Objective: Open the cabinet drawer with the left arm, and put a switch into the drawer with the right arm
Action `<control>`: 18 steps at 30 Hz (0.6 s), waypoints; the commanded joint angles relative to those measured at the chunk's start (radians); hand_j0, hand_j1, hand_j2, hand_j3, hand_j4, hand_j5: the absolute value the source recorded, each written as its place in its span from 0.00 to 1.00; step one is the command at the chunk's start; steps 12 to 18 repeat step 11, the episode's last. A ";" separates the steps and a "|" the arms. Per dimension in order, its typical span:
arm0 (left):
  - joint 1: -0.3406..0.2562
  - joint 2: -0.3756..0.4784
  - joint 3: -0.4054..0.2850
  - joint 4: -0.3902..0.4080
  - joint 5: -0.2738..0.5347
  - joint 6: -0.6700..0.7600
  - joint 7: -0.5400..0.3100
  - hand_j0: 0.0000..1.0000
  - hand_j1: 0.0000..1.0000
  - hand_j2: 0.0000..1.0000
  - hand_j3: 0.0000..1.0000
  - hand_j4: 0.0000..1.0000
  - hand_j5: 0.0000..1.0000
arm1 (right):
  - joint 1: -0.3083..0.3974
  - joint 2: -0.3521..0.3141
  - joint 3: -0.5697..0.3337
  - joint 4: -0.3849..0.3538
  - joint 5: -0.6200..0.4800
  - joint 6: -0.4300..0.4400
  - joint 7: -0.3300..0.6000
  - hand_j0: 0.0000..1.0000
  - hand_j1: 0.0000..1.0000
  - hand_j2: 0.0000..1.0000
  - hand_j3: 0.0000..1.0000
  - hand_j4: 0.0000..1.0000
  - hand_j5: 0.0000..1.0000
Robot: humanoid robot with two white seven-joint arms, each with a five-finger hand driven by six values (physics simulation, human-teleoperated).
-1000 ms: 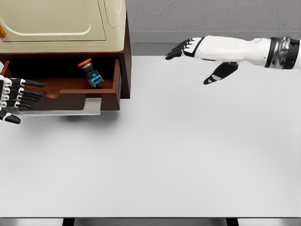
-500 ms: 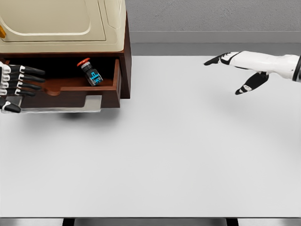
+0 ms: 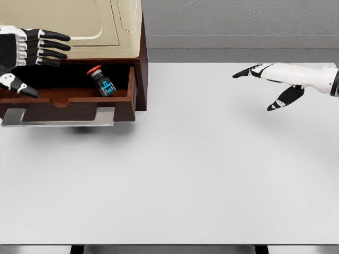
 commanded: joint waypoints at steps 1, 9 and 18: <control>0.005 -0.041 0.018 -0.001 -0.011 -0.107 0.000 1.00 1.00 1.00 1.00 1.00 1.00 | 0.000 0.000 -0.001 0.000 -0.007 0.003 0.000 1.00 1.00 1.00 1.00 1.00 1.00; 0.101 -0.153 0.018 -0.001 -0.011 -0.199 0.000 1.00 1.00 1.00 1.00 1.00 1.00 | 0.002 0.000 -0.001 0.000 -0.007 0.003 0.000 1.00 1.00 1.00 1.00 1.00 1.00; 0.108 -0.148 0.018 0.001 -0.011 -0.201 0.000 1.00 1.00 1.00 1.00 1.00 1.00 | 0.005 -0.002 -0.001 0.000 -0.007 0.003 0.000 1.00 1.00 1.00 1.00 1.00 1.00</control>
